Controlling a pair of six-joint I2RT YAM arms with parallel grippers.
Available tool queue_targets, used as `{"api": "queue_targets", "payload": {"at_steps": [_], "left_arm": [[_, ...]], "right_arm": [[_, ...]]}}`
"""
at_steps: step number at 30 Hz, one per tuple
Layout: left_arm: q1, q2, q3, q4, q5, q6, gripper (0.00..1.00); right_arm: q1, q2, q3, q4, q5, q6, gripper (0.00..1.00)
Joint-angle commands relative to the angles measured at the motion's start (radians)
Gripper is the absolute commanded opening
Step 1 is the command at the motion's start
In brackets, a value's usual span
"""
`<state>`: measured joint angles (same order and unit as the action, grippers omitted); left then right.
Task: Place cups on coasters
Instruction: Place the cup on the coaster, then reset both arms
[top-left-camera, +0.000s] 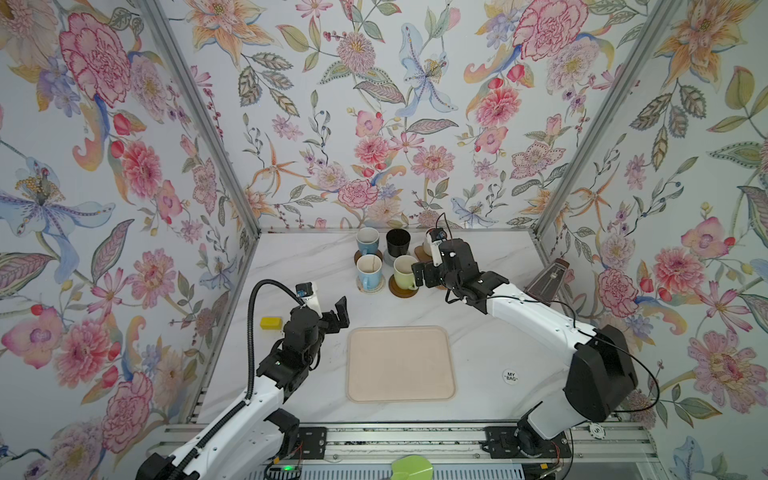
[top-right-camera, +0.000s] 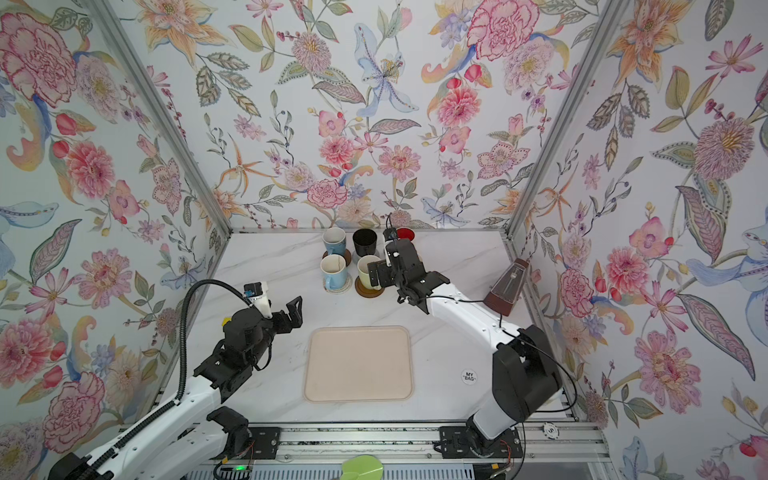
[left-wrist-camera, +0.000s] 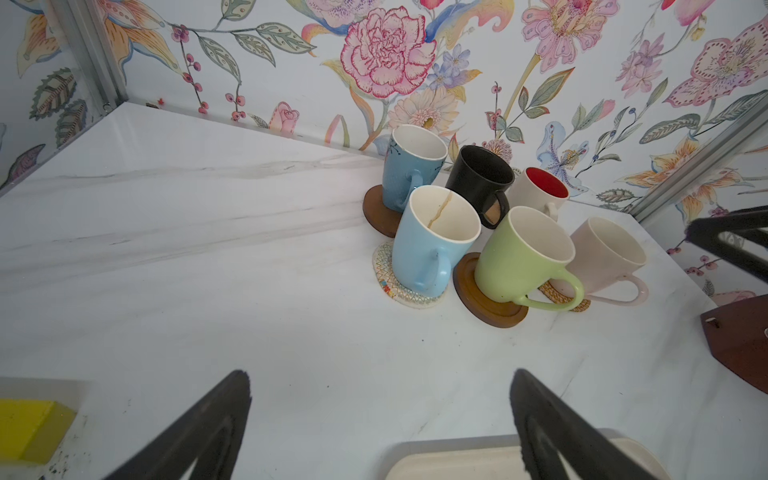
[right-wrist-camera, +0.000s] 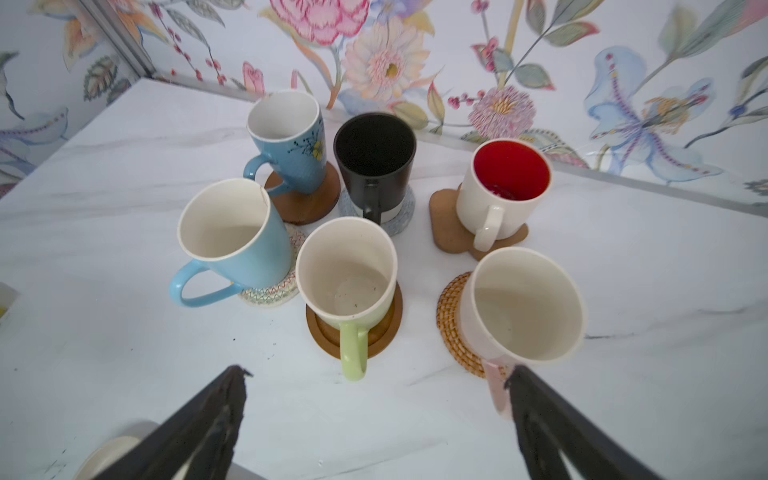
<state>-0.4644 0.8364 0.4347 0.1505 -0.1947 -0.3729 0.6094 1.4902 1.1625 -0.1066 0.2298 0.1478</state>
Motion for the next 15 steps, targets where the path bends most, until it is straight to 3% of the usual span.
{"api": "queue_targets", "payload": {"at_steps": [1,5,8,11,15], "left_arm": [[0.012,-0.003,0.029,0.013,-0.071,0.055,0.99],[0.012,0.034,0.030,0.064,-0.239,0.120,0.99],[0.024,0.081,-0.039,0.264,-0.424,0.200,0.99],[0.057,0.130,-0.079,0.428,-0.469,0.258,0.99],[0.101,0.231,-0.164,0.722,-0.453,0.353,0.99]], "right_arm": [[-0.029,-0.135,-0.156,0.159,0.166,-0.050,0.99],[-0.172,-0.269,-0.316,0.193,0.277,-0.027,0.99],[-0.324,-0.344,-0.461,0.286,0.256,-0.013,0.99],[-0.433,-0.403,-0.587,0.427,0.186,-0.050,0.99],[-0.457,-0.395,-0.713,0.676,0.189,-0.148,0.99]]}}
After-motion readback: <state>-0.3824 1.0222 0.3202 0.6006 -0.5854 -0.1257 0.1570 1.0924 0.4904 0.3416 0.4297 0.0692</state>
